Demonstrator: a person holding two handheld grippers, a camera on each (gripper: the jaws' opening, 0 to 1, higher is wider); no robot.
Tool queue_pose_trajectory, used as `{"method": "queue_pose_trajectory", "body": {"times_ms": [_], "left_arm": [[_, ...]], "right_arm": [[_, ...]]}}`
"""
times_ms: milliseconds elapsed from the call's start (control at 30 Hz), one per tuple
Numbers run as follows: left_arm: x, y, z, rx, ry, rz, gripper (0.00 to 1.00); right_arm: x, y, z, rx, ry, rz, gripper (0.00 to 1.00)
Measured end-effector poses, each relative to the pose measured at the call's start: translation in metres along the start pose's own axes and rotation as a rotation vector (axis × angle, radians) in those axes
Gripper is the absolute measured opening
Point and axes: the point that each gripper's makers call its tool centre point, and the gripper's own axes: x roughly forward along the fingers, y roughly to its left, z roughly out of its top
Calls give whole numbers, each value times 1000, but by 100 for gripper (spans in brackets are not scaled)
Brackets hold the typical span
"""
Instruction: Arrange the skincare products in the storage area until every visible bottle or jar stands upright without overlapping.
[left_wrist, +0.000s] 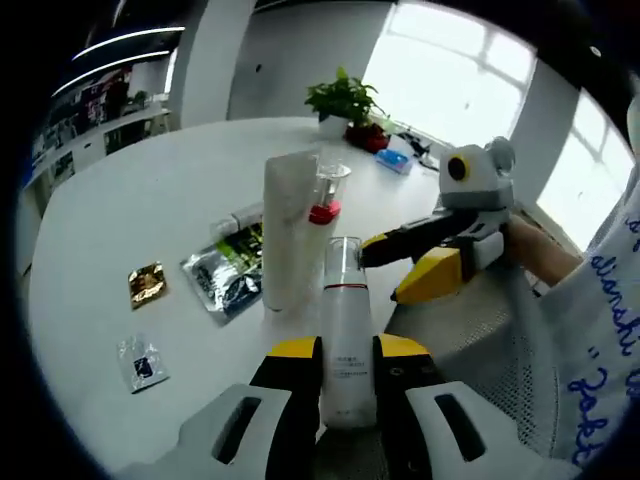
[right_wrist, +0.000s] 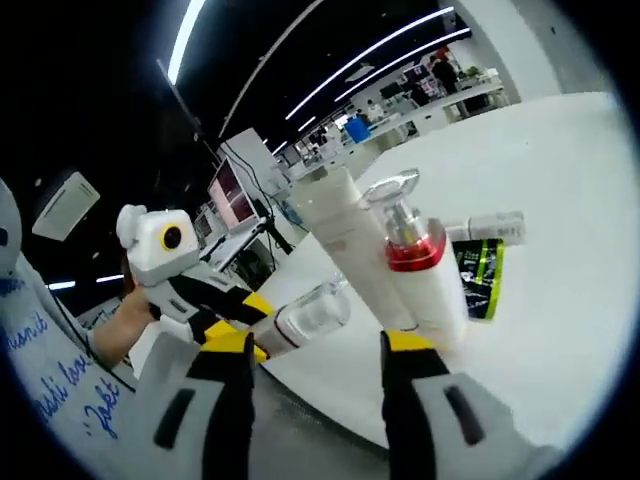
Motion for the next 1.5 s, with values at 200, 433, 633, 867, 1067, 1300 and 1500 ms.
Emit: {"method": "queue_pose_trajectory", "body": {"times_ms": [200,433,633,867,1067,1300,1500], "left_arm": [[3,-9,11,-25,-46,-38,16],[5,-20,16,-54,-76,-91,16],[6,-30,24,-137,-131,-169,16],[3,-35,25,-194,-152,-253,16],[-6,-30,26,-273,-172,-353,16],[-12,-36,26,-331,-176,-458,16],[-13,-39,24,-340,-177,-493,16]], "right_arm": [[-3,-2,7,120,-52,29,45],[-9,1,22,242,-154,88,37],[-16,2,35,333,-234,136,30],[-16,10,39,354,-254,179,26],[-18,19,44,346,-270,227,25],[-19,32,46,326,-259,298,24],[-20,37,43,305,-234,314,23]]}}
